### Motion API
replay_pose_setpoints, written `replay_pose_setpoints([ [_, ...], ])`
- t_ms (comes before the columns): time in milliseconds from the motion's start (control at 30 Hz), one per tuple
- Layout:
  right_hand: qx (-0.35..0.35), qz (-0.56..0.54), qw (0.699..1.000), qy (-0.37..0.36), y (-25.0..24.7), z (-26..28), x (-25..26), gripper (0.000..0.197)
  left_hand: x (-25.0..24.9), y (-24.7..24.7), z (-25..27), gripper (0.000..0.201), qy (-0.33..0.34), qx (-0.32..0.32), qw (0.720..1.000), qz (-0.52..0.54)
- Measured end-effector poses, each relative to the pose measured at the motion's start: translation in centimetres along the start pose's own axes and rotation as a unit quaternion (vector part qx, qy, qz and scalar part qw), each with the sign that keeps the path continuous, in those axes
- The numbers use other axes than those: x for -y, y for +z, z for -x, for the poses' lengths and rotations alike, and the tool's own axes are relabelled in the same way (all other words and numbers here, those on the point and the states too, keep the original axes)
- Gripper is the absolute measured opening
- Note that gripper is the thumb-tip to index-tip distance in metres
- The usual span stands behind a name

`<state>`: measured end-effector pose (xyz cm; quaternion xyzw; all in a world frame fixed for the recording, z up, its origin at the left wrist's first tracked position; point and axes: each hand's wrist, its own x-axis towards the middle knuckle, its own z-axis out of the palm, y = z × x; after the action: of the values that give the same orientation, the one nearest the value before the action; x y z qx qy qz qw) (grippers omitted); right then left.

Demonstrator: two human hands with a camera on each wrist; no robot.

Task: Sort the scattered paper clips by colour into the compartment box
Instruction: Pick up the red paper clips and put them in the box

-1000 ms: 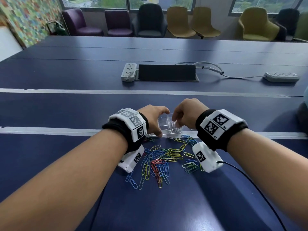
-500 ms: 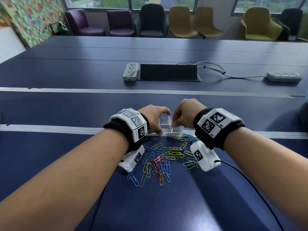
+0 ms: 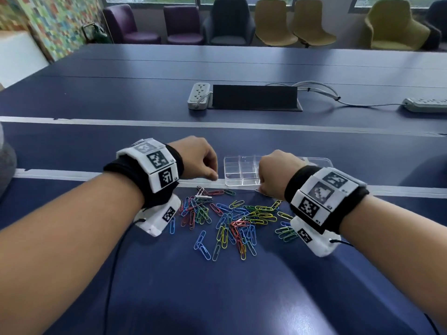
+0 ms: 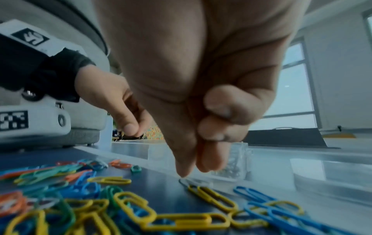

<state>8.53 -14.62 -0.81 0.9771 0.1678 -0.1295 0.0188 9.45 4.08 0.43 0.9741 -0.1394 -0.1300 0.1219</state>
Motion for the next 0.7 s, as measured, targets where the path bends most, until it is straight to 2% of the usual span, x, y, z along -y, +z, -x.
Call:
replay_pose_setpoints([
  [100,0.000,0.013,1.000,0.004,0.2,-0.2,0.2,0.017,0.6,0.6,0.8,0.013,-0.018,0.033,0.999,-0.033],
  [333,-0.016,-0.025,0.999,-0.032,-0.2,-0.2,1.2,0.013,1.0,1.9,0.9,0.030,-0.074,0.039,0.994,-0.075],
  [567,0.003,-0.059,0.991,-0.118,0.0,0.7,2.6,0.030,0.3,2.3,1.0,0.010,-0.049,0.042,0.996,-0.054],
  [633,0.008,-0.063,0.988,-0.144,0.2,1.0,2.7,0.028,0.3,2.3,1.2,0.005,-0.040,0.027,0.998,-0.048],
  [700,0.016,-0.051,0.984,-0.169,0.3,1.4,2.9,0.027,0.4,2.3,1.5,0.009,-0.031,0.018,0.999,-0.029],
])
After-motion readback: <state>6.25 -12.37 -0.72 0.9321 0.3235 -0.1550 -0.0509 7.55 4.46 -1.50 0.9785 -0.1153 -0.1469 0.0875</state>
